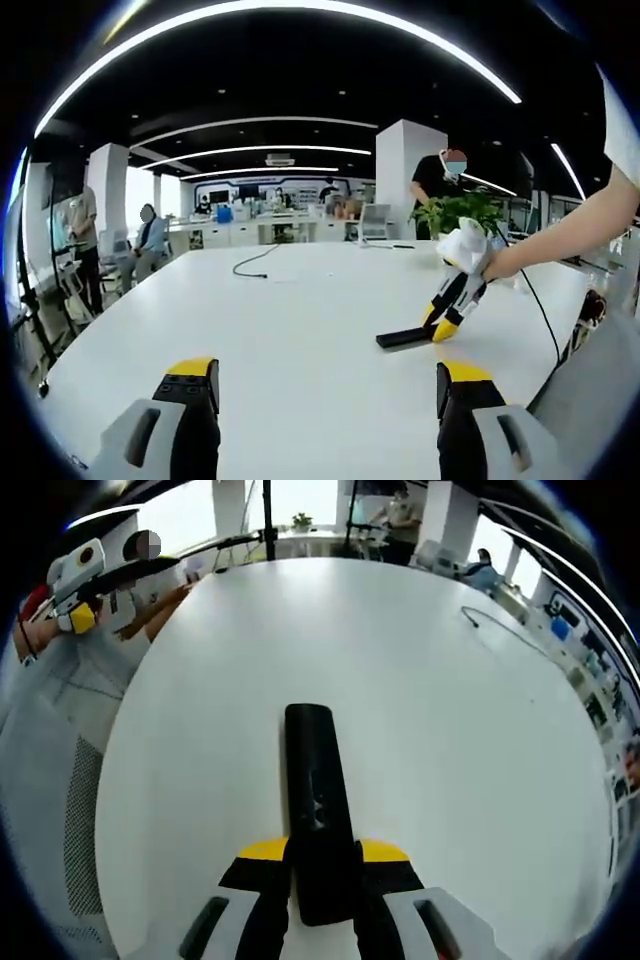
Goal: Press the specified remote control buttons in sequence, fully releasing each button before pressing the next.
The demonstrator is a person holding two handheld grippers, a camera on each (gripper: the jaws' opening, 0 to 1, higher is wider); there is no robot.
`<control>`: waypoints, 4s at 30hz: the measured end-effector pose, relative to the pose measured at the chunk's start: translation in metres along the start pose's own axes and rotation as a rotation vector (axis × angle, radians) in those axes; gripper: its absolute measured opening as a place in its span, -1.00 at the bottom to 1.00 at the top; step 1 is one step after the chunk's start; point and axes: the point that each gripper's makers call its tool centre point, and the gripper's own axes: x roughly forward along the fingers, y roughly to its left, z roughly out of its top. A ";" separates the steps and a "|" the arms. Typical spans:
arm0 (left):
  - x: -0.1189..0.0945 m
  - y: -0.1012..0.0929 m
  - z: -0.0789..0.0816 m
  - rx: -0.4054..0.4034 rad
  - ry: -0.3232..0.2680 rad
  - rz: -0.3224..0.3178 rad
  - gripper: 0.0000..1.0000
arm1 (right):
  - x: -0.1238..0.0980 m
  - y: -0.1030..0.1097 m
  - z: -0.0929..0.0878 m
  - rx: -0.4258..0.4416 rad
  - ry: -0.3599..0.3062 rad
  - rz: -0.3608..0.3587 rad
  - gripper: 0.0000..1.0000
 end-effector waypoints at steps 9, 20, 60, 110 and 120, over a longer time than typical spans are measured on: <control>0.000 0.001 -0.002 0.001 0.010 -0.001 0.86 | 0.002 -0.018 0.004 -0.002 0.010 0.003 -0.58; 0.000 0.002 -0.004 0.000 0.020 0.003 0.83 | 0.003 -0.037 0.007 -0.005 0.025 0.011 -0.58; -0.001 0.006 -0.009 -0.010 0.035 0.012 0.80 | 0.010 -0.075 0.013 0.006 0.063 0.023 -0.56; 0.001 0.002 -0.013 -0.012 0.056 -0.015 0.78 | -0.086 -0.067 0.044 0.570 -0.586 -0.358 0.62; 0.002 -0.001 -0.013 -0.011 0.055 -0.028 0.76 | -0.107 -0.048 0.042 0.545 -0.610 -0.418 0.77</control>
